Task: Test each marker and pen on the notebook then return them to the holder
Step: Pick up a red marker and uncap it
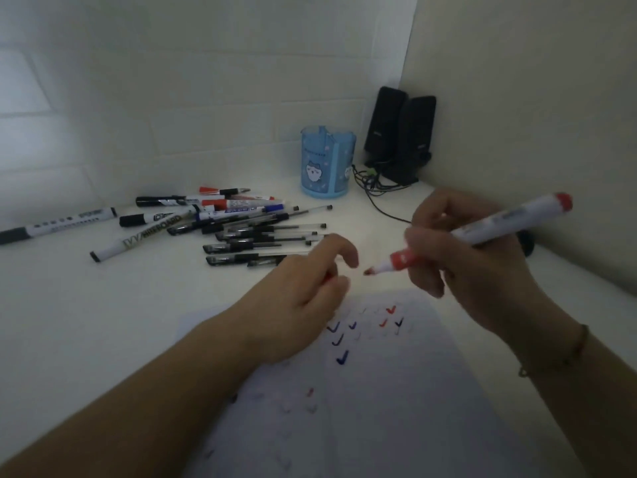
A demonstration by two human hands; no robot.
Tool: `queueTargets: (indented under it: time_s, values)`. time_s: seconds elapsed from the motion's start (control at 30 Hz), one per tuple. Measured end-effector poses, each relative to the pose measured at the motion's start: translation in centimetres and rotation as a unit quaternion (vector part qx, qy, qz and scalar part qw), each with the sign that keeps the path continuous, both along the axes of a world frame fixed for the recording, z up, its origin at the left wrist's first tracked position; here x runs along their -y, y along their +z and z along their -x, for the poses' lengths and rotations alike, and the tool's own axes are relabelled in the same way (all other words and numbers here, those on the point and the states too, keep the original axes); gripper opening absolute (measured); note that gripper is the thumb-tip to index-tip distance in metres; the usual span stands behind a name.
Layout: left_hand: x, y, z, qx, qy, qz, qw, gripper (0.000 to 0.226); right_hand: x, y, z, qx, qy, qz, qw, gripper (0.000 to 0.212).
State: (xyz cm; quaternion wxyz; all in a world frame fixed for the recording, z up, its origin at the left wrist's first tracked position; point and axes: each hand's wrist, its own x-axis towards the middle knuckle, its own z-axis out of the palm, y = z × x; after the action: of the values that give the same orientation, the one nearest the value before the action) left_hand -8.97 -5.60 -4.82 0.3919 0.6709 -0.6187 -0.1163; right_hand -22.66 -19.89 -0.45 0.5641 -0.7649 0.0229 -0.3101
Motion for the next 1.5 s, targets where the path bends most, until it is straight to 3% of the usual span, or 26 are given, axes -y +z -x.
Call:
queueTargets:
  time_s: [0.07,0.13,0.2,0.3,0.47,0.6,0.77,0.93,1.03,1.23,1.4,1.5]
  values:
    - [-0.1,0.0,-0.3,-0.022,0.013,0.008,1.000,0.026,0.2,1.0,0.2,-0.060,-0.012,-0.013,0.998,0.017]
    - [0.1,-0.1,-0.1,-0.010,0.016,0.015,1.000,0.023,-0.1,0.7,0.6,-0.152,-0.024,0.043,0.987,0.025]
    - [0.5,-0.3,-0.1,0.018,0.026,0.012,0.999,0.026,-1.3,-0.8,1.2,-0.187,-0.056,0.064,0.979,0.029]
    - [0.7,-0.5,-0.2,0.018,0.065,-0.001,0.998,0.035,-3.3,-3.4,1.8,-0.168,-0.115,-0.014,0.979,0.020]
    - [0.9,-1.0,-0.7,0.073,0.094,0.046,0.992,0.025,-3.5,-4.4,1.6,-0.171,-0.193,0.031,0.966,0.032]
    - [0.9,-1.3,-0.5,0.127,0.057,0.084,0.987,0.015,-3.9,-4.8,1.6,-0.189,-0.196,0.076,0.959,0.034]
    - [1.0,-1.6,-0.7,0.123,0.035,0.102,0.987,0.021,-3.6,-5.0,1.6,-0.202,-0.190,0.089,0.957,0.033]
    - [1.2,-1.6,-0.7,0.105,0.047,0.094,0.989,0.023,-3.1,-5.2,1.5,-0.183,-0.217,0.092,0.954,0.036]
    - [1.2,-1.7,-0.8,0.109,0.053,0.089,0.989,0.024,-2.7,-4.7,1.7,-0.118,-0.216,0.045,0.968,0.026]
    - [1.1,-1.7,-0.7,0.114,0.068,0.076,0.988,0.027,-0.8,-3.9,2.6,0.012,-0.093,-0.091,0.991,0.034]
    - [0.9,-1.1,-0.1,0.045,0.070,0.054,0.995,0.045,-0.4,-4.3,2.5,0.009,-0.077,-0.130,0.988,0.021]
    - [0.8,-1.0,0.2,0.054,0.061,0.060,0.995,0.041,-0.5,-4.4,2.5,-0.002,-0.075,-0.124,0.989,0.018]
